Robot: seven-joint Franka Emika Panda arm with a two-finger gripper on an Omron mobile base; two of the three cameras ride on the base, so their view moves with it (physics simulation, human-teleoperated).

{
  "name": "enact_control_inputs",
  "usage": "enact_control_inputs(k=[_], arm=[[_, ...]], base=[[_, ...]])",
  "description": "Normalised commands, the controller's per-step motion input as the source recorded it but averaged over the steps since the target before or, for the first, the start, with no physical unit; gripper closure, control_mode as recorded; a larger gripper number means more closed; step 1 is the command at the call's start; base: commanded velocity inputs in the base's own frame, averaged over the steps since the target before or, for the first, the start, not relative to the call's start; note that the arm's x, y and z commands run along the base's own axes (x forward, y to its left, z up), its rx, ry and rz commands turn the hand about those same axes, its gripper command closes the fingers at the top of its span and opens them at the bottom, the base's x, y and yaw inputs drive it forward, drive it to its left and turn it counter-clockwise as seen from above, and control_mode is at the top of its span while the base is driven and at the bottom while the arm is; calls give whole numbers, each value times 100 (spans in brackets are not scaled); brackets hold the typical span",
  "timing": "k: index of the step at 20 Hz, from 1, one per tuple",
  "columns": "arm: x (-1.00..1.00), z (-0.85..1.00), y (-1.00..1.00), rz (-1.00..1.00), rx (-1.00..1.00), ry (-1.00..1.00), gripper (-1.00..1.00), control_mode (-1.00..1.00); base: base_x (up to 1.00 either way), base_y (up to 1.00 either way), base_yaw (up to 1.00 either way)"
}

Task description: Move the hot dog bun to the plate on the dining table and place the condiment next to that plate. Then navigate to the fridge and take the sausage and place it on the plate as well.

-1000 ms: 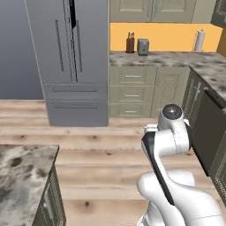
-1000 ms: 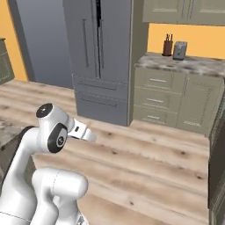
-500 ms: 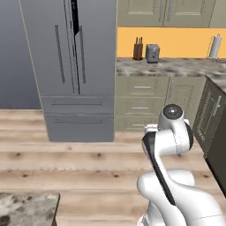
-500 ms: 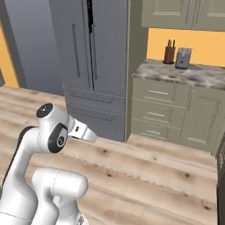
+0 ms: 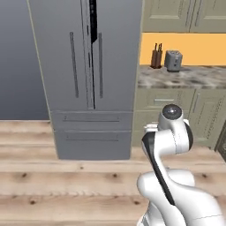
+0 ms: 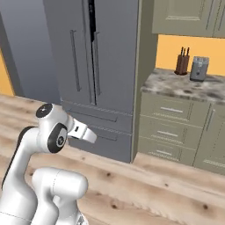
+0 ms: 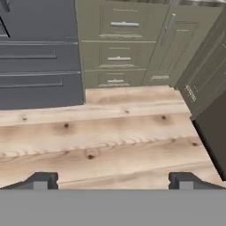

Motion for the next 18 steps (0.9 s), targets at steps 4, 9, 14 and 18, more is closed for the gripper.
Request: enact_control_inputs(k=[4, 9, 14, 18], arm=[[0, 0, 0, 0, 0, 0, -100, 100], [0, 0, 0, 0, 0, 0, -100, 100], [0, 0, 0, 0, 0, 0, -100, 100], [0, 0, 0, 0, 0, 0, -100, 100]], base=[[100, 30, 2], [100, 73, 0], [87, 81, -9], [45, 32, -19]])
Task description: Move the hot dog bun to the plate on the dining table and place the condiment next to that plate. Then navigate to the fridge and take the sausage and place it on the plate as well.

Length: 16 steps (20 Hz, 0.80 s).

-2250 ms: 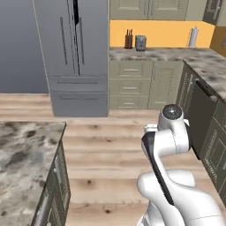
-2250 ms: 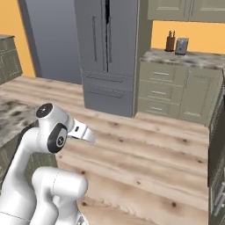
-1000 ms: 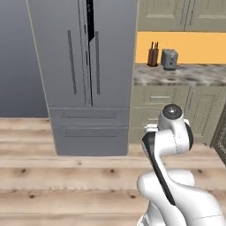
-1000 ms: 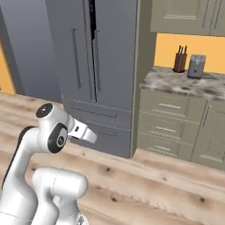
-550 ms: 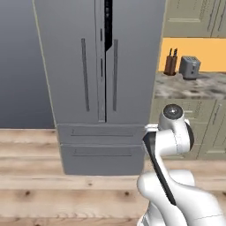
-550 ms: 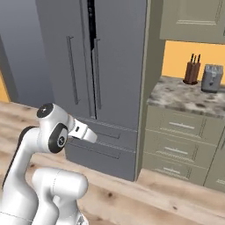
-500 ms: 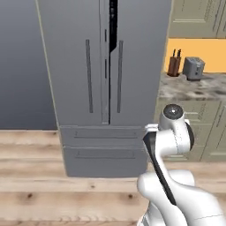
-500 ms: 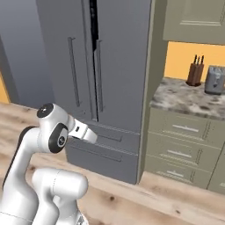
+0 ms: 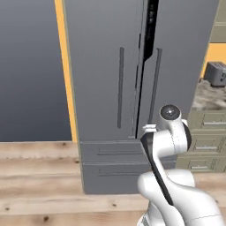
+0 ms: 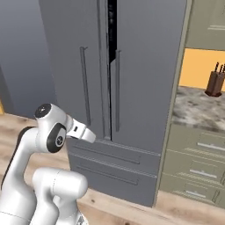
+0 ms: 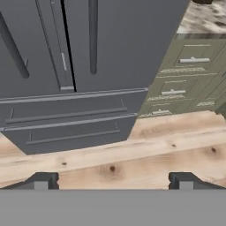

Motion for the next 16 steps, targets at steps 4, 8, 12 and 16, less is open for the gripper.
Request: enact_control_inputs(k=[4, 8, 12, 16], arm=[[0, 0, 0, 0, 0, 0, -100, 100], [0, 0, 0, 0, 0, 0, -100, 100], [0, 0, 0, 0, 0, 0, -100, 100], [0, 0, 0, 0, 0, 0, -100, 100]], base=[[24, 25, -20], [14, 35, -20], [20, 26, -8], [26, 34, -3]])
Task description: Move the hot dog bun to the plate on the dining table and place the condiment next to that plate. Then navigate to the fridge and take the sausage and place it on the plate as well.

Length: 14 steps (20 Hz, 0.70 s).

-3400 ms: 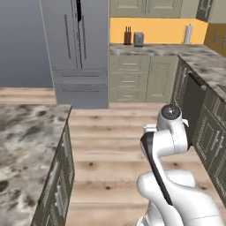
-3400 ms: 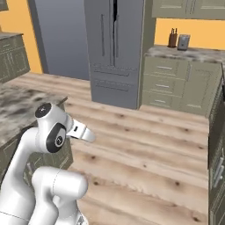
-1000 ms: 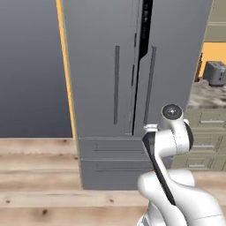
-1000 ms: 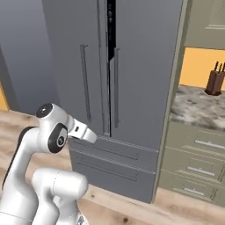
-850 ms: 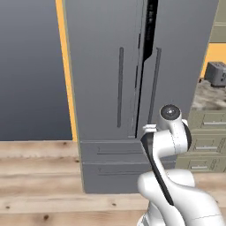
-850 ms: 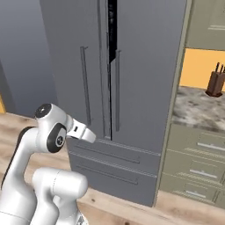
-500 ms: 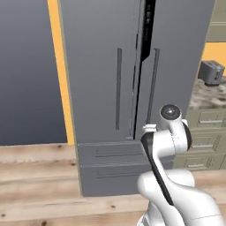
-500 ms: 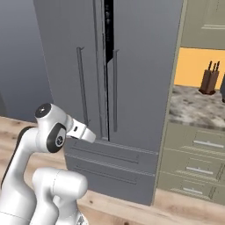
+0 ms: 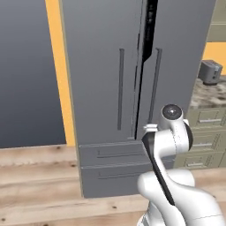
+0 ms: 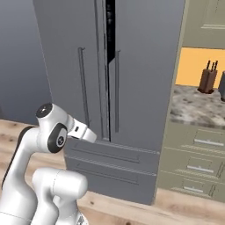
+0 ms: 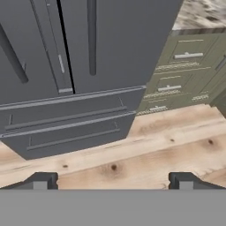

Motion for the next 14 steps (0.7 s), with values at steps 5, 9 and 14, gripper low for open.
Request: enact_control_inputs(k=[5, 9, 14], arm=[[0, 0, 0, 0, 0, 0, -100, 100], [0, 0, 0, 0, 0, 0, -100, 100], [0, 0, 0, 0, 0, 0, -100, 100]], base=[[30, 54, -11], [28, 29, -12], [36, 0, -4]])
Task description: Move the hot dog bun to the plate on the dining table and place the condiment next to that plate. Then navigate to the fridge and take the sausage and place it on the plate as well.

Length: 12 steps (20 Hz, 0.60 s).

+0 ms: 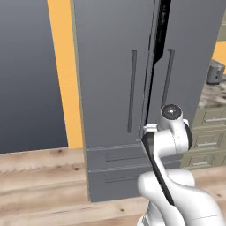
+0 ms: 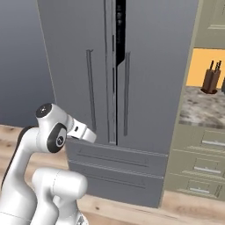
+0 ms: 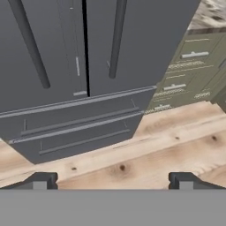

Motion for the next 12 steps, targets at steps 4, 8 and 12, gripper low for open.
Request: enact_control_inputs(k=[4, 8, 12], arm=[[0, 0, 0, 0, 0, 0, -100, 100], [0, 0, 0, 0, 0, 0, -100, 100], [0, 0, 0, 0, 0, 0, -100, 100]], base=[[34, 0, -5], [25, -1, 0], [38, -6, 0]])
